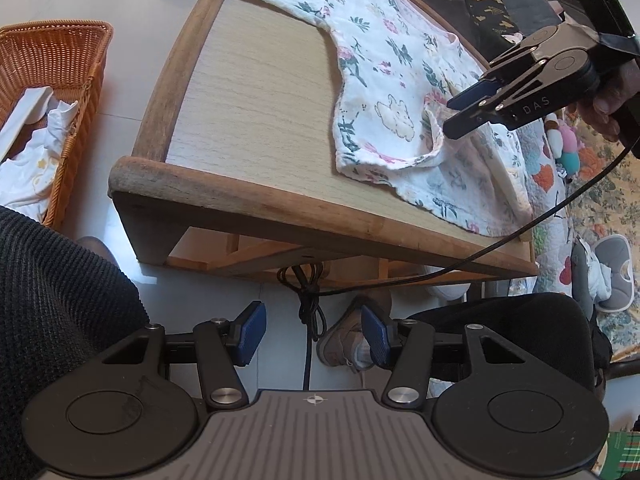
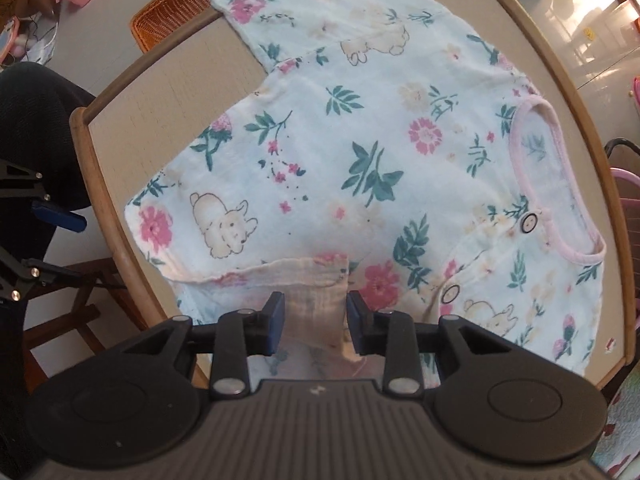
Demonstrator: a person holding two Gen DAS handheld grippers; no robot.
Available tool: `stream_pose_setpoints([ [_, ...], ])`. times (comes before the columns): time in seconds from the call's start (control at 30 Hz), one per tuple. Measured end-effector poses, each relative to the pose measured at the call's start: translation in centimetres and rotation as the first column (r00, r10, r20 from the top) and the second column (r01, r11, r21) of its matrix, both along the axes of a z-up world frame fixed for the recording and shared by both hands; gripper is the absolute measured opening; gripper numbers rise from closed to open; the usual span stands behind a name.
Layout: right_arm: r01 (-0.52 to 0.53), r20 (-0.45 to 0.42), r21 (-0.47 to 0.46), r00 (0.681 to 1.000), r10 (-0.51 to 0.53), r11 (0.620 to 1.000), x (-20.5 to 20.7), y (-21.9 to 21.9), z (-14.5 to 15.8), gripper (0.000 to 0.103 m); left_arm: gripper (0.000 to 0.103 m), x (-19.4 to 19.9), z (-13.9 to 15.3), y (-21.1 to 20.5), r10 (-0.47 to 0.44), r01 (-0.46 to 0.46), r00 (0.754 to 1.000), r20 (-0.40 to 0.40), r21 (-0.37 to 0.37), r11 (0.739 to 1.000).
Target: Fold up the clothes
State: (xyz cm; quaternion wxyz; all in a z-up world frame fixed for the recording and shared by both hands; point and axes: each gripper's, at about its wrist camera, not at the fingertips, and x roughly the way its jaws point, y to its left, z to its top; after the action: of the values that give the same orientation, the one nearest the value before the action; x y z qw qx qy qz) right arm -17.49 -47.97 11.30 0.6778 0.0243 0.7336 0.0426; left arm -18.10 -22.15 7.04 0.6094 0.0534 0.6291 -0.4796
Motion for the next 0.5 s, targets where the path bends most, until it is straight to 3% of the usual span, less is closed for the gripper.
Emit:
stream_pose_setpoints([
  [0.5, -0.062, -0.063, 0.046, 0.996, 0.065, 0.997, -3.1, 2.0, -0.1, 0.033, 0.055, -0.1, -0.2, -0.4, -0.008, 0.008, 1.000, 0.004, 0.013, 1.000],
])
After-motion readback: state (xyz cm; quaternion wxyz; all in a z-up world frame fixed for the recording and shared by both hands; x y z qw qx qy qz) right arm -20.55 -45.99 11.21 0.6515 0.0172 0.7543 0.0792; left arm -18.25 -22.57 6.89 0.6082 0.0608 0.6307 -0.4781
